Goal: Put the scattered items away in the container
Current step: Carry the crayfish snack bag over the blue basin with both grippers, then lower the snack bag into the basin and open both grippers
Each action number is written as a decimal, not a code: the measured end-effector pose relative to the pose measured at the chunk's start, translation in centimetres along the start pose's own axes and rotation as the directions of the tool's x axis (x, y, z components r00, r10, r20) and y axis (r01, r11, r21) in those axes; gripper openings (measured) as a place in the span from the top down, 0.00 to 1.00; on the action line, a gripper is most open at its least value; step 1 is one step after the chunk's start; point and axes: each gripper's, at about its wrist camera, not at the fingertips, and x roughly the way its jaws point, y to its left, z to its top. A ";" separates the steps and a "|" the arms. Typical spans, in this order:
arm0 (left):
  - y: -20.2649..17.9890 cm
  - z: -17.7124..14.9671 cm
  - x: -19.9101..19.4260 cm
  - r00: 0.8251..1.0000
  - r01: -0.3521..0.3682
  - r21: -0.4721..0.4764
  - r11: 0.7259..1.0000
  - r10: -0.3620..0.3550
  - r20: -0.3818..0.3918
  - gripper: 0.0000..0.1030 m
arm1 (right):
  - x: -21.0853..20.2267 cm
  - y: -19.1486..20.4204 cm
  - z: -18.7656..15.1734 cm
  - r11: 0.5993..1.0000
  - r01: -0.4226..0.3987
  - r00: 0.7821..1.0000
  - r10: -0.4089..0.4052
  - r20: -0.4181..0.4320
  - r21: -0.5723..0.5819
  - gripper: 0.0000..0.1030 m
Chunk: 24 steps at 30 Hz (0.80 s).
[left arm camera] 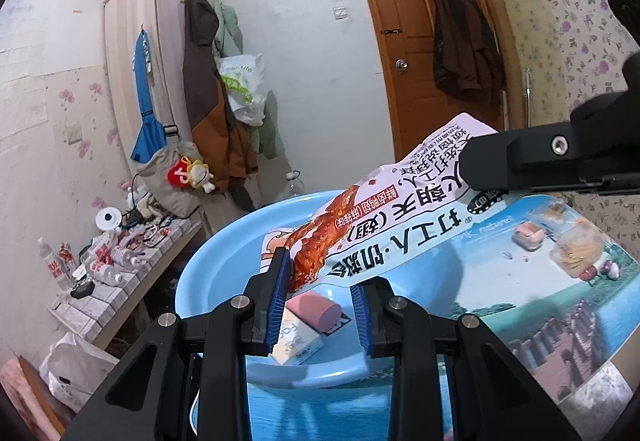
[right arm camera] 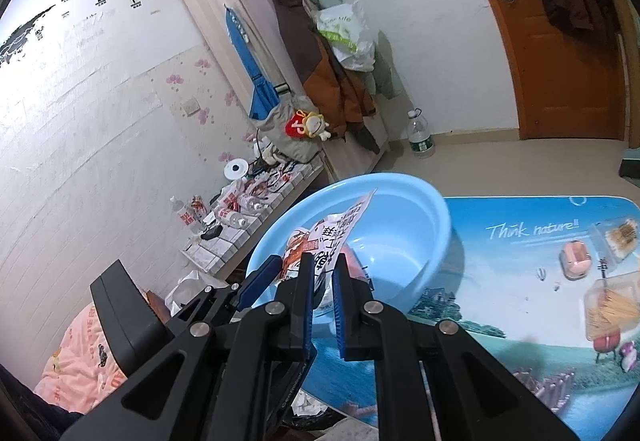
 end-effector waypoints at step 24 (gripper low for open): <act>2.1 -1.4 4.0 0.998 -0.002 -0.028 1.000 0.001 -0.060 0.73 | 6.2 -0.3 0.5 1.000 0.011 0.998 -0.011 -0.067 0.004 0.91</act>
